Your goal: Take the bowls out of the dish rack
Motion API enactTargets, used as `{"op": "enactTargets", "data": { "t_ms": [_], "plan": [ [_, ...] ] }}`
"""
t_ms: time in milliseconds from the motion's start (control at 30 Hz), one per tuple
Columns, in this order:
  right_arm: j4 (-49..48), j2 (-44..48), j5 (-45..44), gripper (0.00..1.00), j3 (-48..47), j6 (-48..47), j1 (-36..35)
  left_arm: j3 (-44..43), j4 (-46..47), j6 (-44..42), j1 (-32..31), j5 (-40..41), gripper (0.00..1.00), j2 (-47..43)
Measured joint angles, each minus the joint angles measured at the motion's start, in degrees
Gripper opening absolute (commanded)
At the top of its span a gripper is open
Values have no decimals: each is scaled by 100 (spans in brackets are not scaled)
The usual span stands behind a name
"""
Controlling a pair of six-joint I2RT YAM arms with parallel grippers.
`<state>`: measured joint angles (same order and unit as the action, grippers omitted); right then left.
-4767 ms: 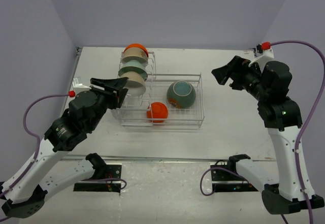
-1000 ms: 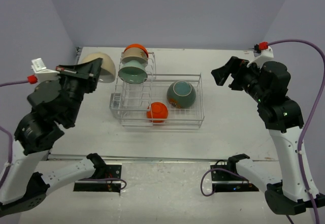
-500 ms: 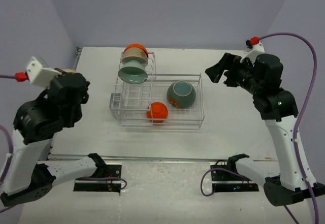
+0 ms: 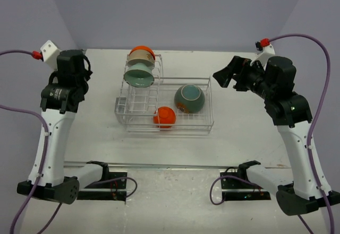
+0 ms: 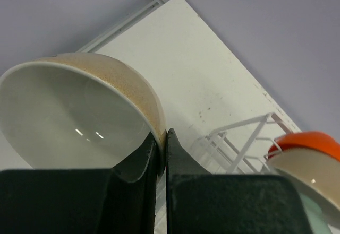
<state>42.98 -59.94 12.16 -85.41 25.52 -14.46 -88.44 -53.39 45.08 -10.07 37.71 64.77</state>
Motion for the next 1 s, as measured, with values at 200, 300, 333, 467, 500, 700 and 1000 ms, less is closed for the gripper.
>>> {"op": "enactTargets", "data": {
  "t_ms": [200, 300, 333, 467, 500, 700, 1000],
  "plan": [
    [9, -13, 4, 99, -13, -7, -48, -129, 350, -323, 1945, -1515, 0, 885],
    [7, -20, 44, 99, -13, -4, -59, -188, 326, -428, 2516, -2094, 0, 1593],
    [4, -28, 57, 99, -13, -4, -61, -214, 315, -444, 2621, -2251, 0, 1843],
    [0, -83, 81, 99, -7, -4, -66, -385, 151, -592, 2778, -2756, 0, 2907],
    [0, -94, 81, 99, -4, -7, -66, -424, 98, -638, 2778, -2876, 0, 3099],
    [-7, -166, 81, 99, 4, -7, -66, -767, -256, -815, 2765, -2999, 0, 4041],
    [35, -422, 39, 99, 2, -4, -85, -826, -511, -1067, 2767, -2697, 0, 4485]
  ]
}}
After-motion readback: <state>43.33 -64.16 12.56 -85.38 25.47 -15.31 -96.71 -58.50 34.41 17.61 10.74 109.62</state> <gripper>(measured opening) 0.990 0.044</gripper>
